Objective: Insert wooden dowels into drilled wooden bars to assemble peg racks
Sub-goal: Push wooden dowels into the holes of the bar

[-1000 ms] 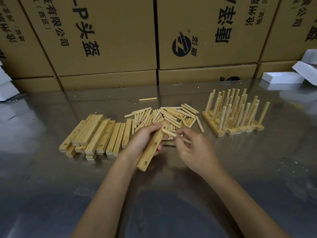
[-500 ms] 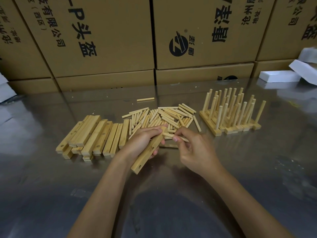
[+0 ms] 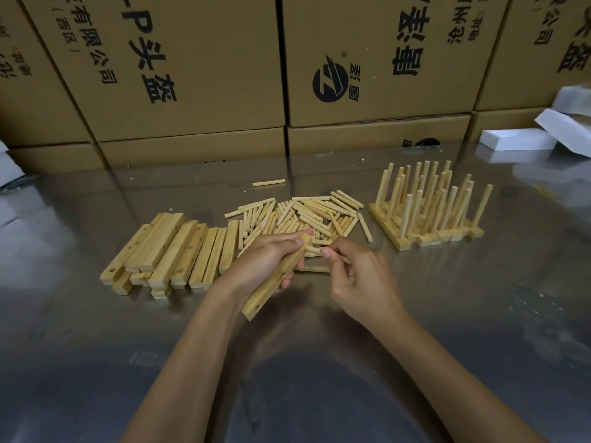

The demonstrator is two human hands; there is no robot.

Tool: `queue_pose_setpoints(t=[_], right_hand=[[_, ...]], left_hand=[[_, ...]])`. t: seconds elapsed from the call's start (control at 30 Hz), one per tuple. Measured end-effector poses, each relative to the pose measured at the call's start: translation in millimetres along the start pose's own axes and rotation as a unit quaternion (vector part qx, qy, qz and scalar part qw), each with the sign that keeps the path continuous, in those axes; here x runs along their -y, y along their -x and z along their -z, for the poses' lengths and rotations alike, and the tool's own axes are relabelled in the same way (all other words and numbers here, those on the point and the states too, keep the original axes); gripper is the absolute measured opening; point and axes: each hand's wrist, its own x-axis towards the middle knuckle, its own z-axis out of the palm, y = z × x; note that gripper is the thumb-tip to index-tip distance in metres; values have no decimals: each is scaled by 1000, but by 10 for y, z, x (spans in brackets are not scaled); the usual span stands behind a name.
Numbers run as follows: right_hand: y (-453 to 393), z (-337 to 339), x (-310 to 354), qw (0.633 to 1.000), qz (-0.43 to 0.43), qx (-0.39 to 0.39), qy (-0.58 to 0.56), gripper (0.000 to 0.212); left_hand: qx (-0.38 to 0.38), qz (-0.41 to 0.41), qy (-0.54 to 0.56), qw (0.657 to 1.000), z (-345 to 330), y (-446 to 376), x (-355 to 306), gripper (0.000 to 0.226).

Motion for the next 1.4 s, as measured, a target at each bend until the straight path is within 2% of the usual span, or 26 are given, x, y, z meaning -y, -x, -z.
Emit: queue_pose_setpoints(t=[0.2, 0.37, 0.5, 0.67, 0.77, 0.9, 1.2, 1.4], right_hand=[[35, -11, 42, 997, 57, -37, 26, 13], [58, 6, 66, 991, 111, -25, 73, 15], [91, -61, 39, 997, 57, -31, 38, 10], [56, -125, -25, 998, -27, -20, -46, 25], [44, -135, -43, 994, -54, -21, -90, 24], [56, -140, -36, 987, -52, -29, -150, 23], [54, -164, -73, 989, -53, -20, -140, 26], [-114, -49, -127, 981, -86, -7, -173, 19]], left_hand=[[14, -10, 22, 1000, 47, -12, -1, 30], [16, -2, 15, 1000, 76, -13, 12, 28], [9, 10, -2, 1000, 50, -5, 18, 28], [6, 24, -61, 998, 30, 15, 48, 29], [13, 24, -27, 999, 13, 8, 49, 30], [30, 28, 15, 999, 40, 15, 26, 30], [32, 31, -15, 999, 55, 33, 9, 29], [43, 35, -34, 998, -34, 40, -34, 36]])
